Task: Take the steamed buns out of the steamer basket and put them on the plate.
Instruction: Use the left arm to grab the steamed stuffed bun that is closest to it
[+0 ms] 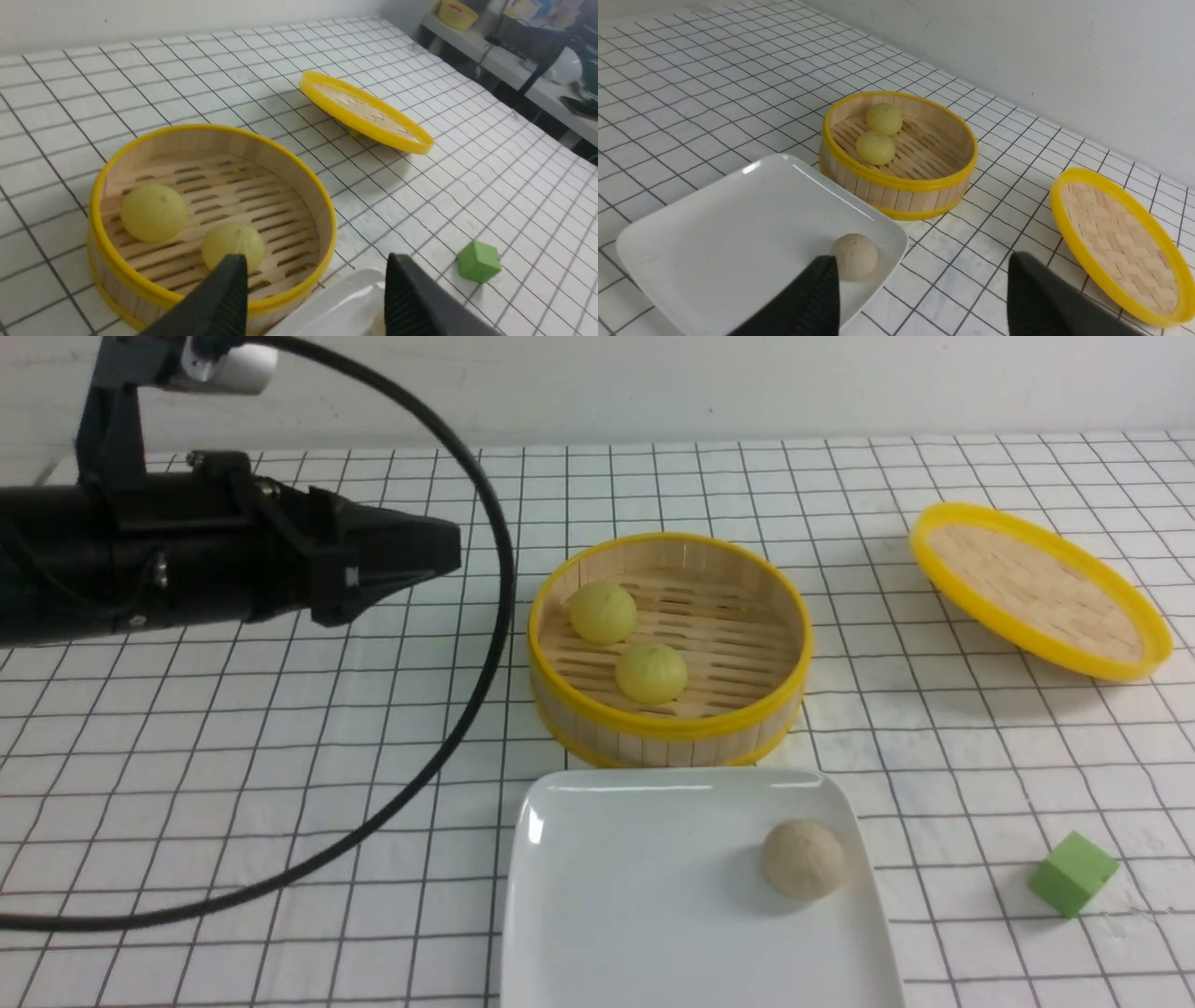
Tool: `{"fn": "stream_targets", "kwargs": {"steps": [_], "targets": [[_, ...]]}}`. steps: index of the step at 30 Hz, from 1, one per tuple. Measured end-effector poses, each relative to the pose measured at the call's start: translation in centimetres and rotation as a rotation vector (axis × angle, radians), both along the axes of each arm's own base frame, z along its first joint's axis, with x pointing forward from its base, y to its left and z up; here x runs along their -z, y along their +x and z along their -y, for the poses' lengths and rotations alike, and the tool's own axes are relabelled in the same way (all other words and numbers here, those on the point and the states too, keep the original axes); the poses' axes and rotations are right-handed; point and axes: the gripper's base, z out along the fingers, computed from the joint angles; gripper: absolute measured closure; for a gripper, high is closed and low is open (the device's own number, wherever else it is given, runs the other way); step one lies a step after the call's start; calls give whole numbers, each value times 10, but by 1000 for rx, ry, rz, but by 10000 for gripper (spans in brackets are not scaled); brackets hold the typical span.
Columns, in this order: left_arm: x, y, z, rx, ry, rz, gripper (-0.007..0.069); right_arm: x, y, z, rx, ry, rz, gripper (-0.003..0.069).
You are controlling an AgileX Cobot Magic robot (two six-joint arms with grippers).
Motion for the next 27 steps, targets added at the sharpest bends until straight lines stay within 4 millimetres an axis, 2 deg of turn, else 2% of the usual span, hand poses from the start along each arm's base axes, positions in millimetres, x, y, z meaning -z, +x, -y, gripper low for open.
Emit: {"fn": "stream_targets", "kwargs": {"steps": [3,4,8,12,19,21,27], "targets": [[-9,4,6,38,78,-1,214,0,0,0,2,-2,2,184],[-16,5,12,61,165,6,221,0,1,1,10,-12,7,186],[-37,9,34,77,297,30,240,0,1,2,15,-18,11,193],[-44,22,53,43,388,21,249,0,1,2,18,-22,11,195],[-23,53,86,10,540,3,249,1,2,4,35,-42,9,197],[-8,64,101,20,589,-14,249,1,2,4,40,-46,8,197],[15,80,131,53,613,-10,249,1,2,4,42,-48,9,197]]}}
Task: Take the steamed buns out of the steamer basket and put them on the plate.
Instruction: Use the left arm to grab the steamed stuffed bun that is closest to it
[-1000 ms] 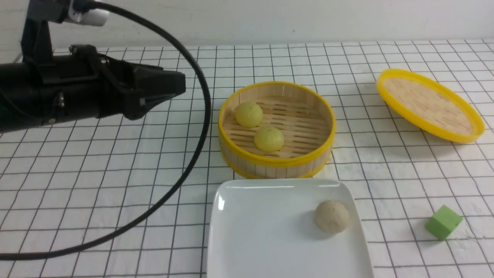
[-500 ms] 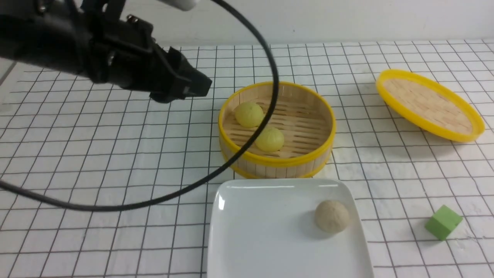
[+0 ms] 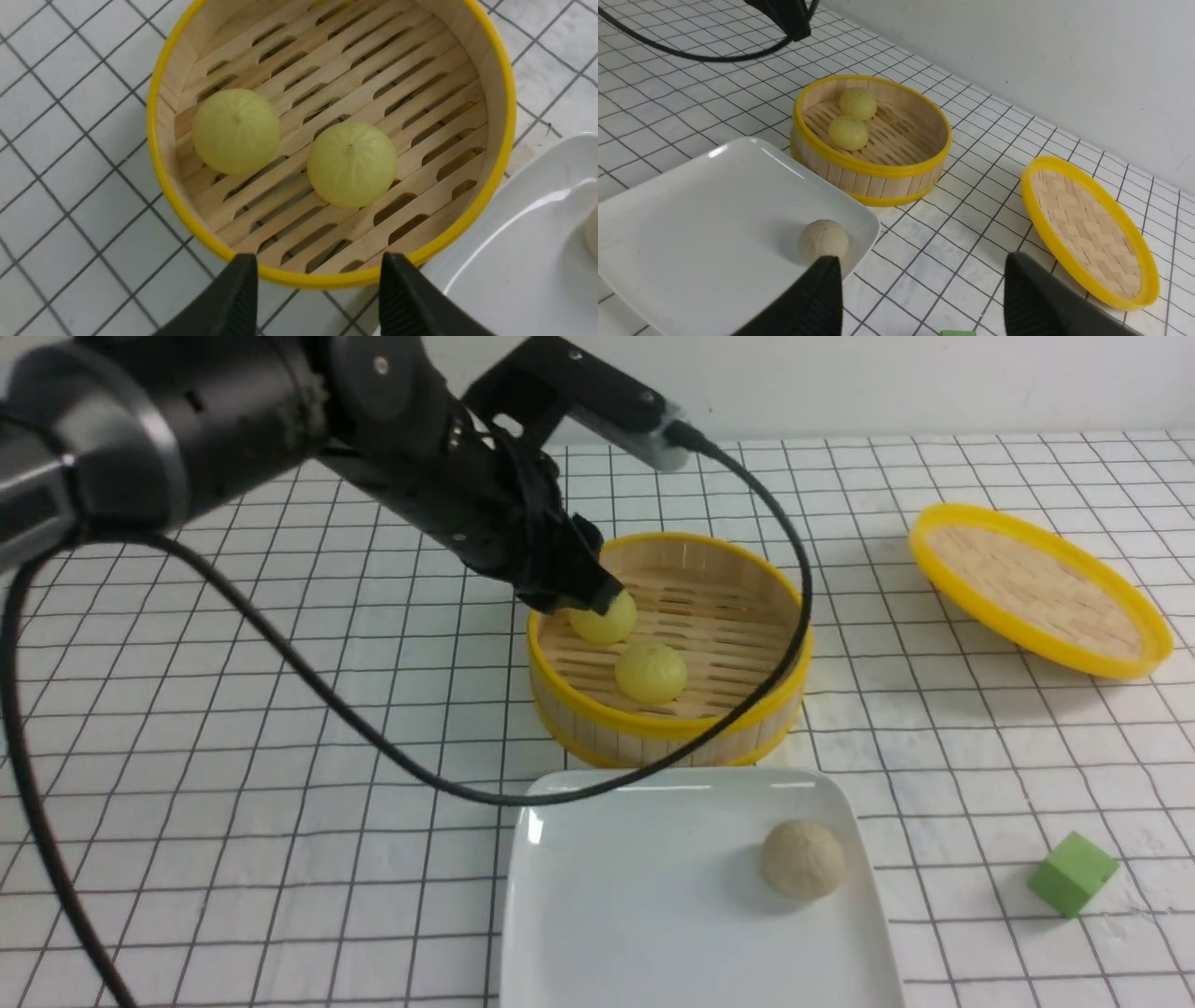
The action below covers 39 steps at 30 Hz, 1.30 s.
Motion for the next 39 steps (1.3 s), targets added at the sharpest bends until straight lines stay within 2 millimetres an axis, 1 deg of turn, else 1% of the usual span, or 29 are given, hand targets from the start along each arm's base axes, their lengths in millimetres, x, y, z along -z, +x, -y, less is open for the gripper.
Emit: {"fn": "stream_targets", "kwargs": {"steps": [1,2,4,5,6,9,17,18,20,23,33,37,39], "targets": [[2,2,8,12,-6,10,249,0,0,0,0,0,0,197],[2,3,9,14,-6,8,249,0,0,0,0,0,0,197],[8,7,21,19,-21,1,249,0,0,0,0,-2,-5,197],[7,8,21,18,-24,3,249,1,0,0,0,-3,-6,197],[12,11,26,9,-34,-11,249,1,0,0,-1,-6,-12,197],[23,21,32,-7,-42,-30,249,2,-1,0,-1,-12,-22,197],[58,33,40,-16,-15,-91,249,4,-1,0,-1,-20,-41,197],[59,33,40,-16,-14,-93,249,4,-1,0,-1,-20,-41,197],[69,37,42,-18,-7,-104,249,4,-1,0,-1,-20,-41,198],[78,39,44,-23,-9,-117,249,4,-1,0,-1,-20,-41,198],[96,45,49,-34,-16,-134,249,4,-1,0,-1,-19,-42,198],[104,47,50,-35,-9,-144,278,4,-1,0,-1,-19,-43,198],[104,48,50,-38,-15,-134,348,4,-1,0,-1,-19,-43,198]]}}
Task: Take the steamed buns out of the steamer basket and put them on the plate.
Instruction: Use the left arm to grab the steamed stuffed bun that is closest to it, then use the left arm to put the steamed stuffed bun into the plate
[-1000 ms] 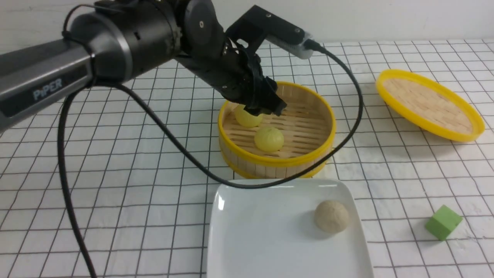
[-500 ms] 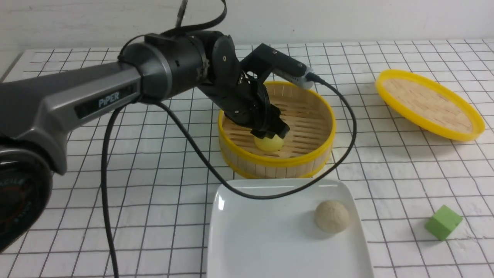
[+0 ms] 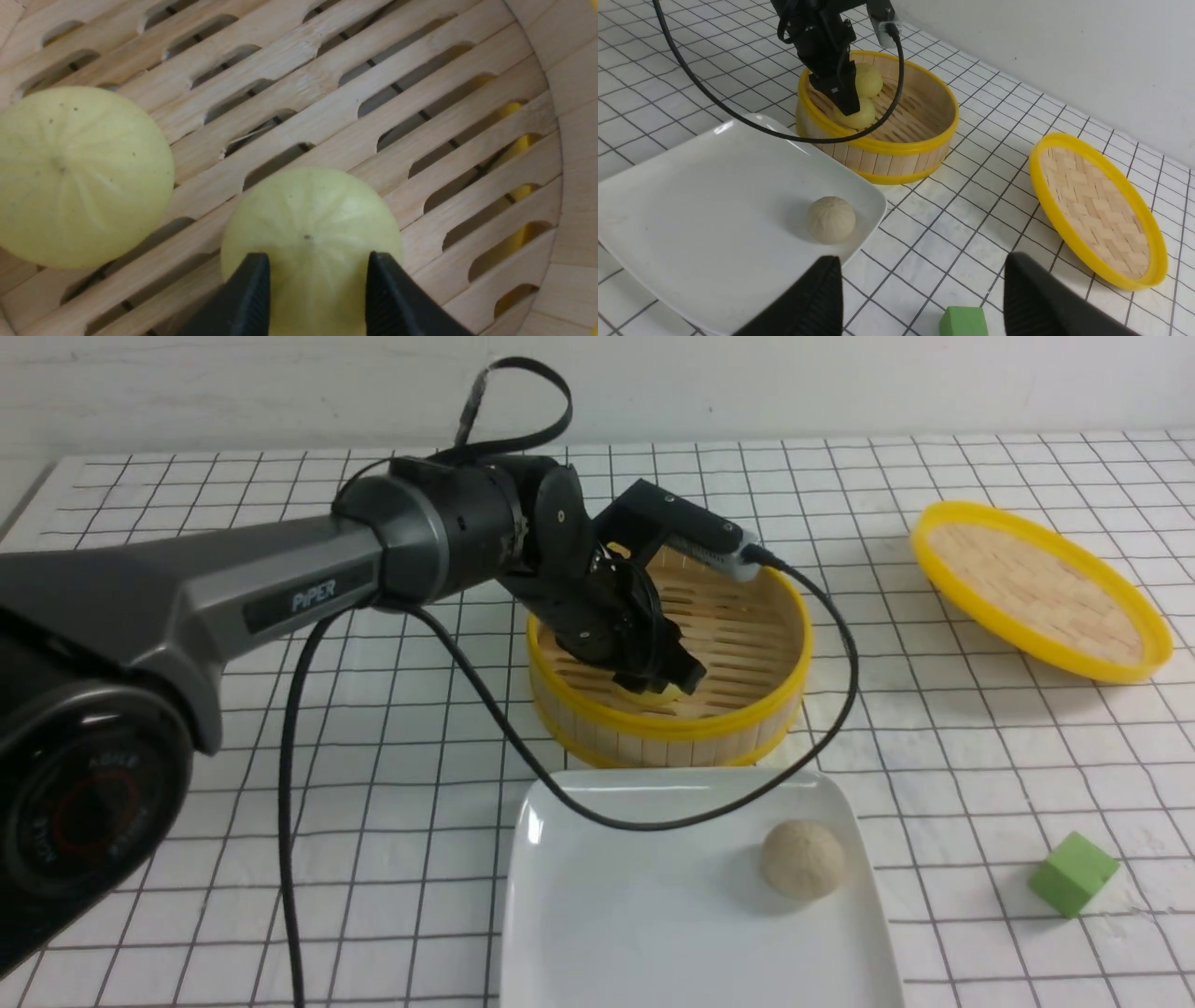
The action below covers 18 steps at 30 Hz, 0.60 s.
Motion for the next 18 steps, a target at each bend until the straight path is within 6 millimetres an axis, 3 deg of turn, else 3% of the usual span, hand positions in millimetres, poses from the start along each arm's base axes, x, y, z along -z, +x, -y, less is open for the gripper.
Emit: {"fn": "stream_targets", "kwargs": {"steps": [1,4,6,11,14,18], "targets": [[0,0,0,-1,-2,4,363,0,0,0,0,0,0,198],[-3,3,1,-8,-20,36,529,0,0,0,0,0,0,198],[-3,4,1,-10,-24,45,587,0,0,0,0,0,0,200],[-7,3,1,-10,-30,54,603,0,0,0,0,0,-1,211],[-23,-1,-1,-8,-41,71,603,0,0,0,0,0,-2,229],[-74,-17,-10,1,-83,133,603,0,0,0,1,2,-2,252]]}}
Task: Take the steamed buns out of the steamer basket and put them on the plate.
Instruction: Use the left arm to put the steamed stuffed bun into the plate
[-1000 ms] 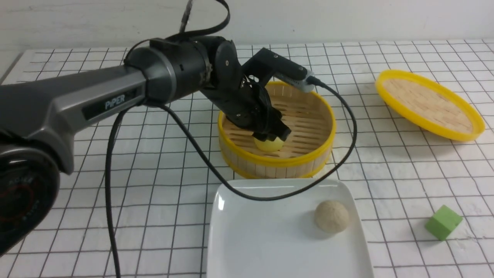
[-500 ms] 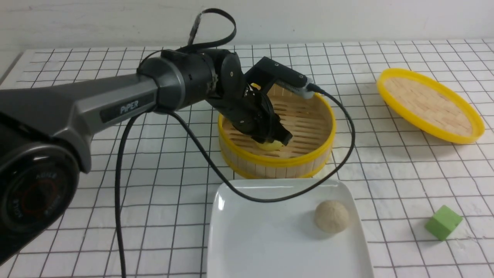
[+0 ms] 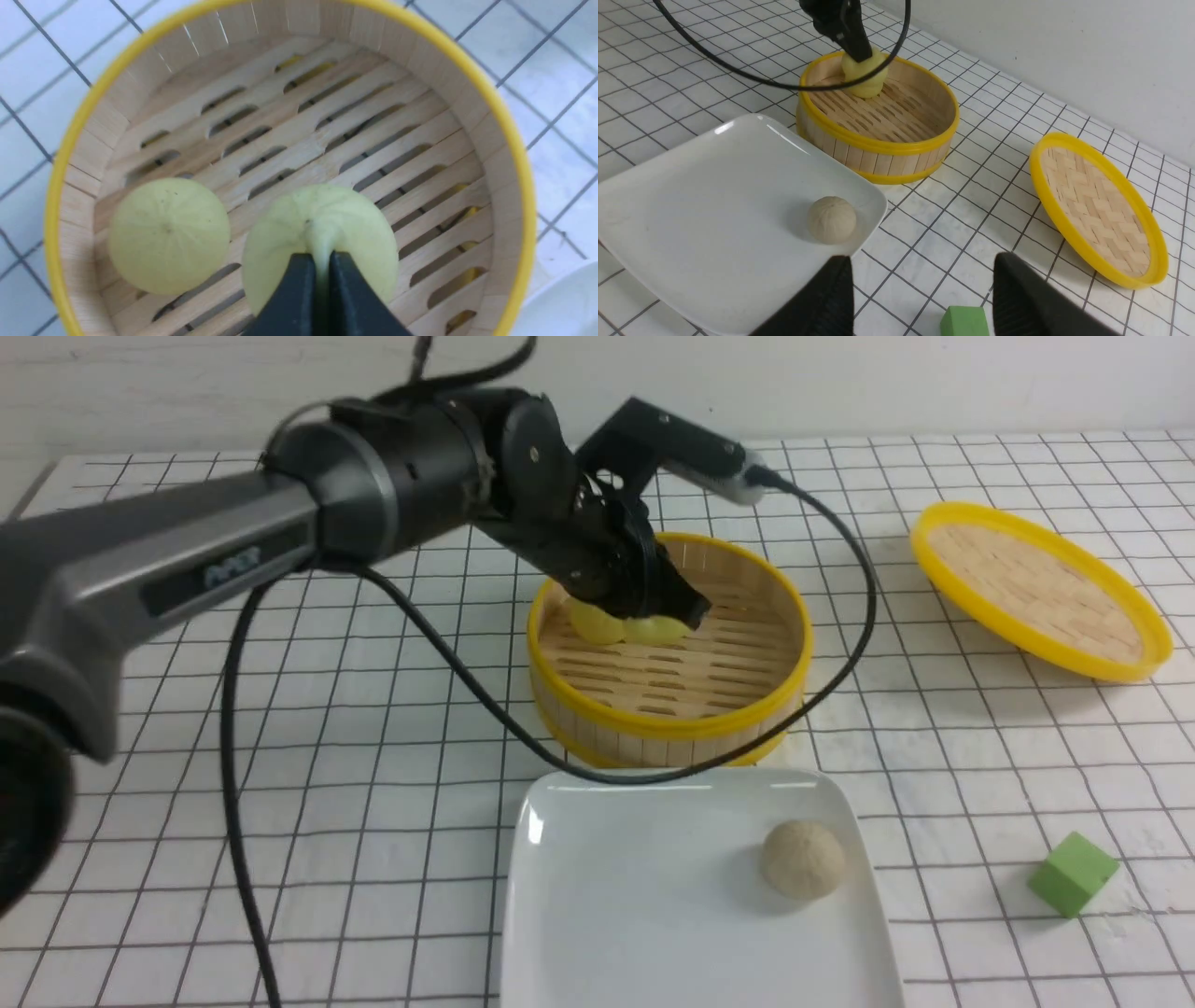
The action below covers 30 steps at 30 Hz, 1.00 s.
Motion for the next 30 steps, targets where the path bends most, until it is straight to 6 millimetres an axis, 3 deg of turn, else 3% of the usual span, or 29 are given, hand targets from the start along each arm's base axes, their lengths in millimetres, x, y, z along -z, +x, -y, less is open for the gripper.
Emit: {"fn": "stream_targets", "kwargs": {"steps": [5,10,17,23,30], "targets": [[-40,-24,-12,20,-3,-8,603,0,0,0,0,1,1,256],[-51,-42,-20,34,15,-117,603,0,0,0,0,1,1,256],[-46,-62,-15,147,3,-311,603,0,0,0,1,0,2,256],[-32,-79,-2,268,30,-357,603,0,0,0,1,0,2,256],[19,-86,21,332,144,-442,603,0,0,0,0,0,1,256]]}}
